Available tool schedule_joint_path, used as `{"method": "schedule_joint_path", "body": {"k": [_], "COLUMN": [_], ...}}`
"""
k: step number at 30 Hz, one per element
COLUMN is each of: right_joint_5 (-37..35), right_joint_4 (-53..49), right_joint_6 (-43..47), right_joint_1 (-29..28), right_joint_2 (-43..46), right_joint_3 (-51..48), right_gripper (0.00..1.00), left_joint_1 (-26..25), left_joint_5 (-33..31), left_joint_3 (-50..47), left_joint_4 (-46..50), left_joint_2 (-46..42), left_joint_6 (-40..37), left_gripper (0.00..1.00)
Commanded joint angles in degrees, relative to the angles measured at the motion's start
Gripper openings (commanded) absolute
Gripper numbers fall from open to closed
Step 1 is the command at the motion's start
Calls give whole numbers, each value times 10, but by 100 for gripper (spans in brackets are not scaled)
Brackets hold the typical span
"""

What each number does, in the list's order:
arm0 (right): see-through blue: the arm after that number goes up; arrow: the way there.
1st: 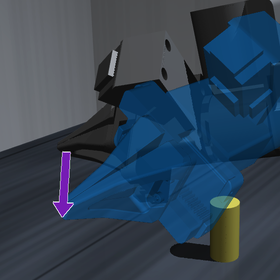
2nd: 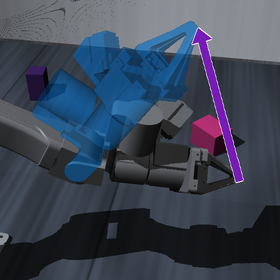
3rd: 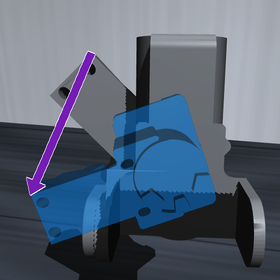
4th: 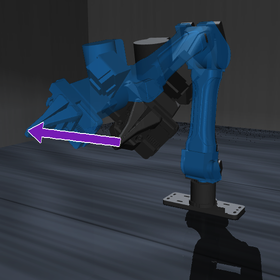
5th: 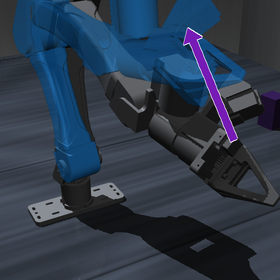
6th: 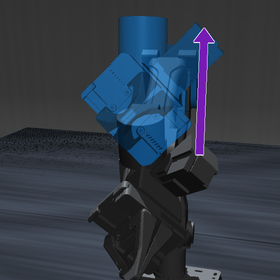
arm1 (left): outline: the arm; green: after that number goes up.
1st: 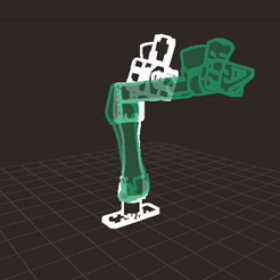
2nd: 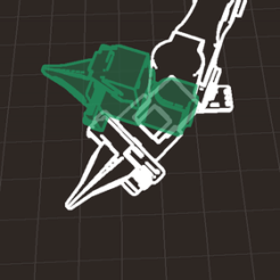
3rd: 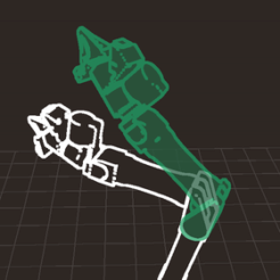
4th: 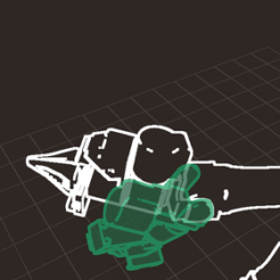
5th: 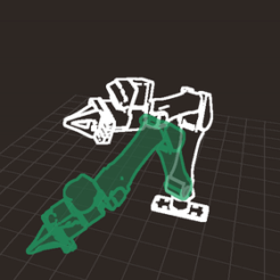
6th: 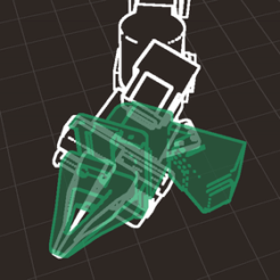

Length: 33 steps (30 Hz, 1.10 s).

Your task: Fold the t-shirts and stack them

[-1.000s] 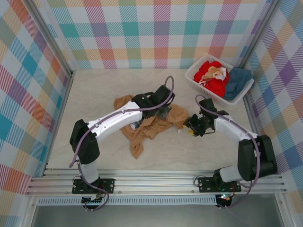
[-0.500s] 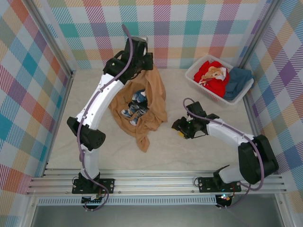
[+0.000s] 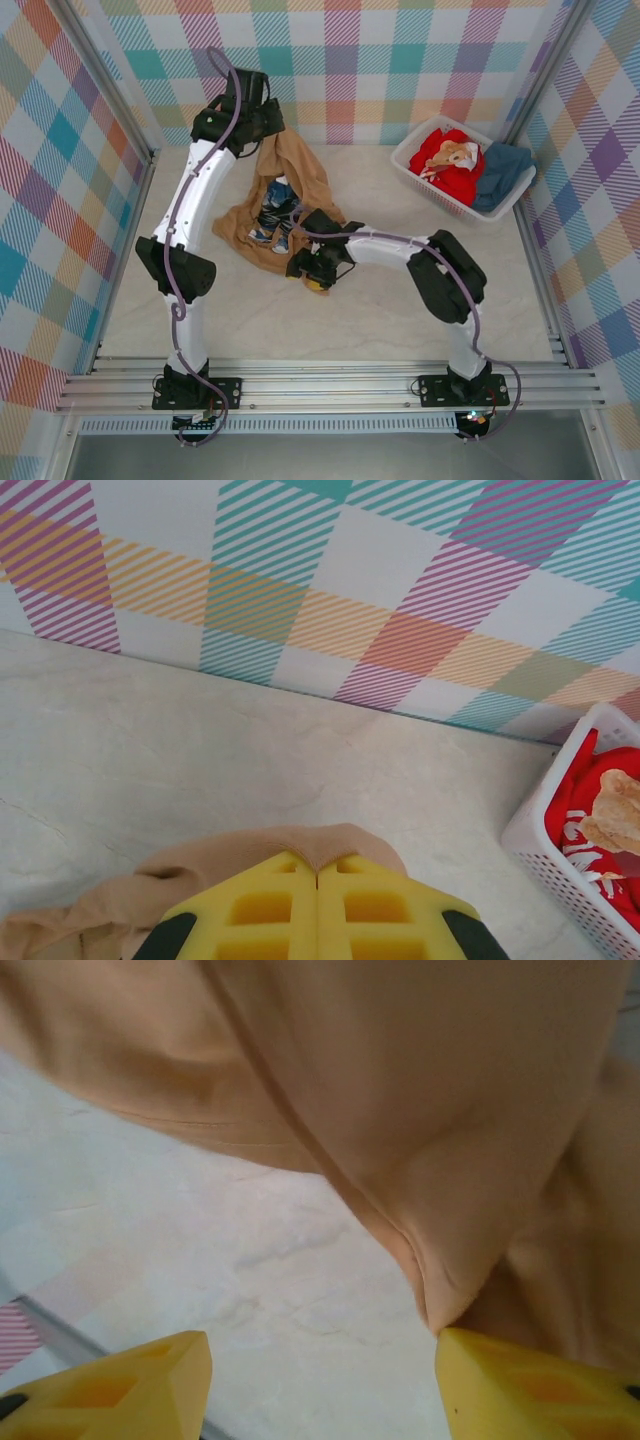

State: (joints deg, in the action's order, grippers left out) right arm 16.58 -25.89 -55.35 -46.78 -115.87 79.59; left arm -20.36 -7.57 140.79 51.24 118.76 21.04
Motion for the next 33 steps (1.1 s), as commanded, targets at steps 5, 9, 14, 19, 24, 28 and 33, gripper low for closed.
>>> {"method": "schedule_joint_path", "body": {"k": [5,9,14,19,24,28,33], "right_joint_5": [-103,-159,-199,-212,-186,-121,-49], "right_joint_4": [-126,-146,-164,-213,-212,-178,-243], "right_joint_6": [48,83,125,175,240,256,251], "right_joint_1": [11,20,65,159,263,295,296], "right_joint_2": [-62,-17,129,272,285,157,-55], "right_joint_3": [55,39,-56,-105,-35,97,344], "right_gripper": [22,0,0,0,0,0,25], "left_joint_1": [4,4,-2,-35,-52,-20,62], "left_joint_5": [-9,-50,-30,62,55,-12,-74], "left_joint_3": [-36,-74,-222,-363,-424,-418,-441], "left_joint_4": [5,21,-2,-46,-61,-28,5], "left_joint_2": [-46,-90,-218,-362,-447,-429,-342], "left_joint_6": [-16,-27,17,108,196,177,151], "left_gripper": [0,0,0,0,0,0,0]}}
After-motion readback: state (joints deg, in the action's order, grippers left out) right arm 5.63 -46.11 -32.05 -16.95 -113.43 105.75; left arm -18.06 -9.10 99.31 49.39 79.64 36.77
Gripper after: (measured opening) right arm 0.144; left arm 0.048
